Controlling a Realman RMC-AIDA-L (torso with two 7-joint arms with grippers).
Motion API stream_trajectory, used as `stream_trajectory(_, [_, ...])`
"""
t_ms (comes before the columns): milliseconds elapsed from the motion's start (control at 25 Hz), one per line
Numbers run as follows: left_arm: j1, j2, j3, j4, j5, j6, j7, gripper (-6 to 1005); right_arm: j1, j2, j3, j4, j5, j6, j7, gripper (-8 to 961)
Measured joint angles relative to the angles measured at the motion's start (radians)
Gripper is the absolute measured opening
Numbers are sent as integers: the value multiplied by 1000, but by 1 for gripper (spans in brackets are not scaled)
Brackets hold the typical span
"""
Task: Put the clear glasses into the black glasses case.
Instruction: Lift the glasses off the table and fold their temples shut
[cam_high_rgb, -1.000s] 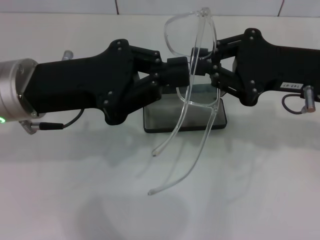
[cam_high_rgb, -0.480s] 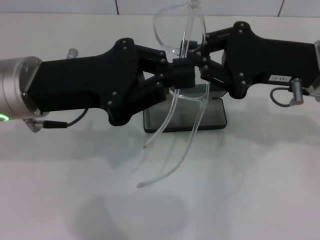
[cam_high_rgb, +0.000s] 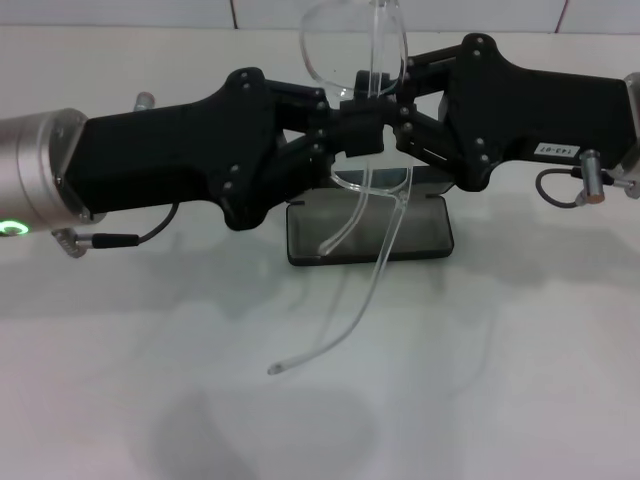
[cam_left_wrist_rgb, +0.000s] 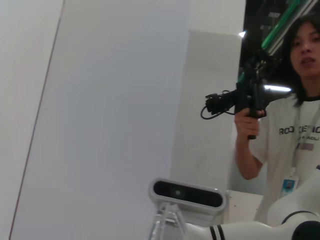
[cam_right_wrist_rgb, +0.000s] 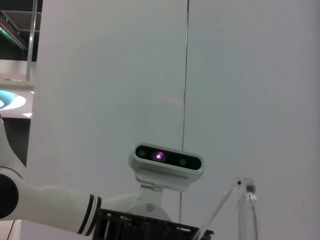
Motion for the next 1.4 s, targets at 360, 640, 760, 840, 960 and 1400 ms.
stream_trajectory(360, [-3, -2, 3, -2, 1, -20, 6, 62, -1, 0, -12, 1, 2, -8, 0, 108])
stream_trajectory(640, [1, -3, 4, -4, 1, -23, 8, 62, -1, 2, -15, 1, 3, -11, 0, 108])
stream_trajectory(760, [-3, -3, 1, -30, 2, -23, 24, 62, -1, 2, -23, 2, 8, -13, 0, 108])
stream_trajectory(840, [-5, -2, 0, -41, 2, -23, 31, 62, -1, 2, -33, 2, 16, -13, -1, 107])
stream_trajectory(960, [-6, -1, 0, -47, 2, -20, 33, 61, -4, 2, -37, 2, 20, -10, -1, 107])
stream_trajectory(1400, [22, 19, -78, -29, -51, 112, 22, 61, -61, -6, 100, 36, 61, -151, -17, 107])
